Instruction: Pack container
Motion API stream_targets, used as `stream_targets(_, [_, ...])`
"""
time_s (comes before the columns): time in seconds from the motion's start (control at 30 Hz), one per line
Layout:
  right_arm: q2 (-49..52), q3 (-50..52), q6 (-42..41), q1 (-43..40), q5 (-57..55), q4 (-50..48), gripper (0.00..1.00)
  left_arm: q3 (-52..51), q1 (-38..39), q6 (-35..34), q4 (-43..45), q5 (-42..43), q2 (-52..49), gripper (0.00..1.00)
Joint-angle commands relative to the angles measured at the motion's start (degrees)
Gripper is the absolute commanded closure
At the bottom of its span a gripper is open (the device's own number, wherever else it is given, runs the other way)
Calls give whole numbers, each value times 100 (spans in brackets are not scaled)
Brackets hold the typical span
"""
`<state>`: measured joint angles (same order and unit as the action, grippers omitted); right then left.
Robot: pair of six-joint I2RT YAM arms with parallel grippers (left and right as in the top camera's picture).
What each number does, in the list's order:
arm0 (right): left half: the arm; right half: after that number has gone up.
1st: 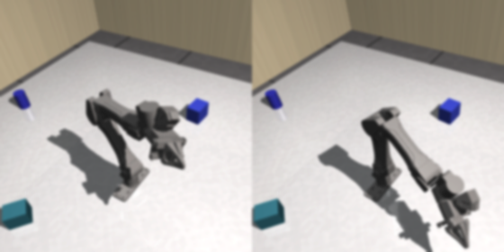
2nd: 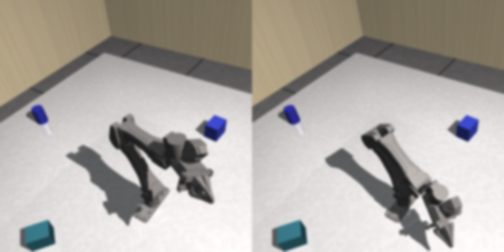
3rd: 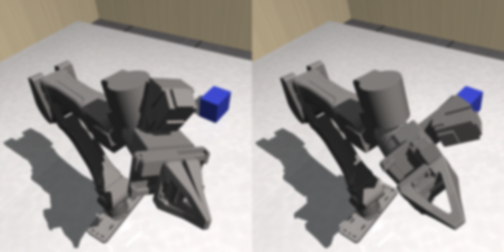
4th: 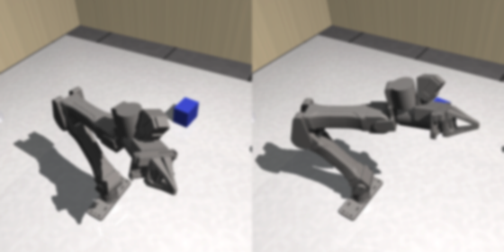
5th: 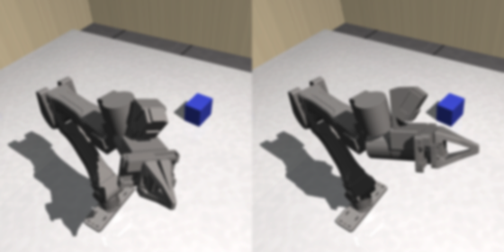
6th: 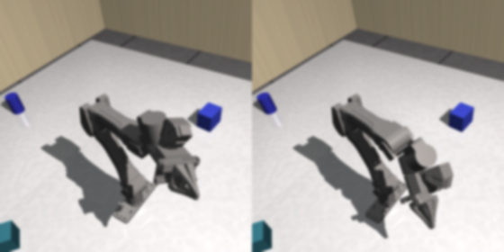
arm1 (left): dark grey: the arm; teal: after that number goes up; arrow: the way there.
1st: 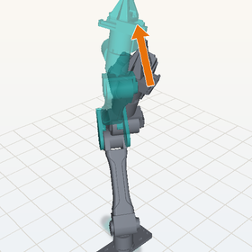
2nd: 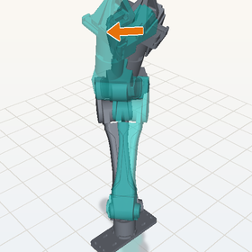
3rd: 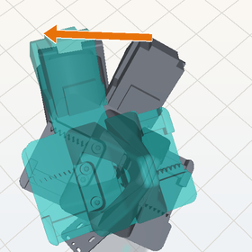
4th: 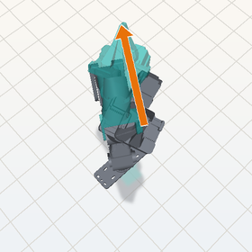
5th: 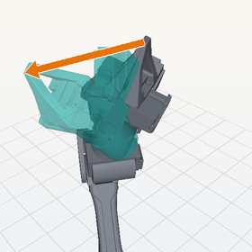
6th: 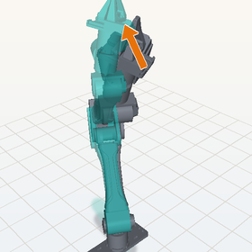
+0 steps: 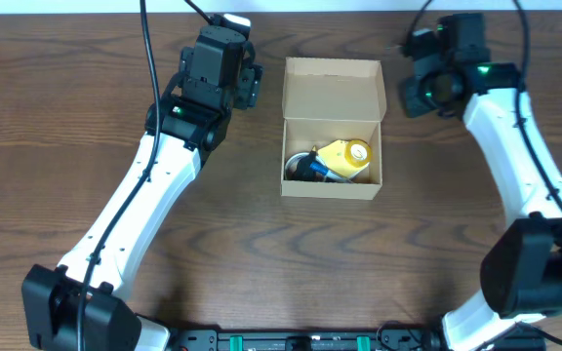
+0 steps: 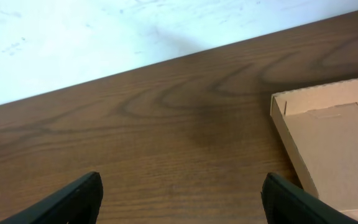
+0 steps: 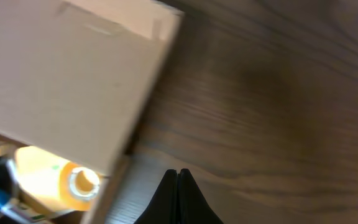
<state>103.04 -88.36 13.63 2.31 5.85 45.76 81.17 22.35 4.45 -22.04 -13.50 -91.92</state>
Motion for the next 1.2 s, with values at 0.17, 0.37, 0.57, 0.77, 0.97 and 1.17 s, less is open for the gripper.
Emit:
stream_targets(0.17, [791,-68,35,-302,562,-7,99,162,17,-7,42,-4,136,17])
stream_targets(0.37, [1410,-68,-173,-433,1722,-684,99,162,17,186,4,-70,136,17])
stream_targets(0.57, [1484,-68,-297,-710,2551,-1176,99,162,17,201,26,-83,136,17])
stream_targets(0.77, [1729,-68,-380,-988,3239,-1368,99,162,17,210,22,-83,136,17])
stream_targets(0.97, [1989,-68,-376,-1073,3731,-1523,99,162,17,286,22,-83,136,17])
stream_targets(1.17, [1989,-68,-376,-1062,3945,-1733,99,162,-24,291,-31,-55,131,18])
